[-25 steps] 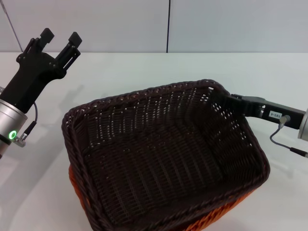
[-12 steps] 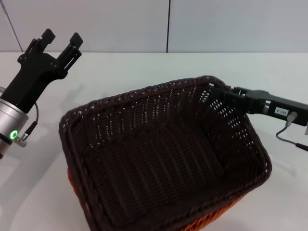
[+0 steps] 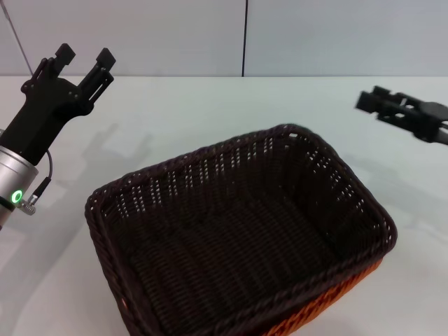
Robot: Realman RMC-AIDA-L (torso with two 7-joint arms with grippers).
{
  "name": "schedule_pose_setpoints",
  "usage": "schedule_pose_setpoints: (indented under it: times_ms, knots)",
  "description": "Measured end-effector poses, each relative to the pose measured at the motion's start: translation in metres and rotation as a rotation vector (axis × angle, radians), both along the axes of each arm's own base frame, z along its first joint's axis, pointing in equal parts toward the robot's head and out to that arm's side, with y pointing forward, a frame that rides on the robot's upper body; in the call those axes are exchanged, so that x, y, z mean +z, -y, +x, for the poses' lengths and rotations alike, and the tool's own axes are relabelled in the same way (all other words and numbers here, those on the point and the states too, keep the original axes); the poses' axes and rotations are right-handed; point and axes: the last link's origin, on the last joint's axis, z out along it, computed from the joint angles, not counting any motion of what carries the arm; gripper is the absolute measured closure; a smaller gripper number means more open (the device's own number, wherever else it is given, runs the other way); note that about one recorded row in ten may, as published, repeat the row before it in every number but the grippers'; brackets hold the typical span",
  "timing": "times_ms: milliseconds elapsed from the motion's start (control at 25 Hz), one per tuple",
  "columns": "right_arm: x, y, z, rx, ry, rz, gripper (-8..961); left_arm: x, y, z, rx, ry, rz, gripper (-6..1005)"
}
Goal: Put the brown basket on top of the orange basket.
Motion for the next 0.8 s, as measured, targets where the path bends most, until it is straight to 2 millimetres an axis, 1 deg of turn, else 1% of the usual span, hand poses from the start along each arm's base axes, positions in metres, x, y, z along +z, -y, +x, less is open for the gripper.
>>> schedule_pose_setpoints:
  times_ms: [240,360,440,520,600,720,800]
  knots:
    - [0.007,0.004,0.008,-0.002,0.012,0.028,213,0.001,0.001,0.0,-0.002,0.002,0.003,185]
    - [0.015,0.009,0.012,0.024,0.01,0.109,213,0.0,0.001,0.0,-0.003,0.003,0.003,185]
    - [0.023,0.016,0.016,0.069,0.017,0.22,213,0.0,0.001,0.0,-0.004,0.004,0.003,185]
    - [0.03,0.026,0.024,0.106,0.045,0.372,212,0.001,0.004,-0.001,-0.008,0.008,0.008,185]
    - [0.038,0.037,0.038,0.106,0.078,0.546,212,0.004,0.007,-0.002,-0.013,0.017,0.021,185]
    - [0.048,0.051,0.061,0.029,0.104,0.776,212,0.01,0.013,-0.007,-0.008,0.039,0.064,185]
    - [0.056,0.061,0.078,-0.065,0.118,0.942,212,0.014,0.018,-0.009,-0.012,0.044,0.093,185]
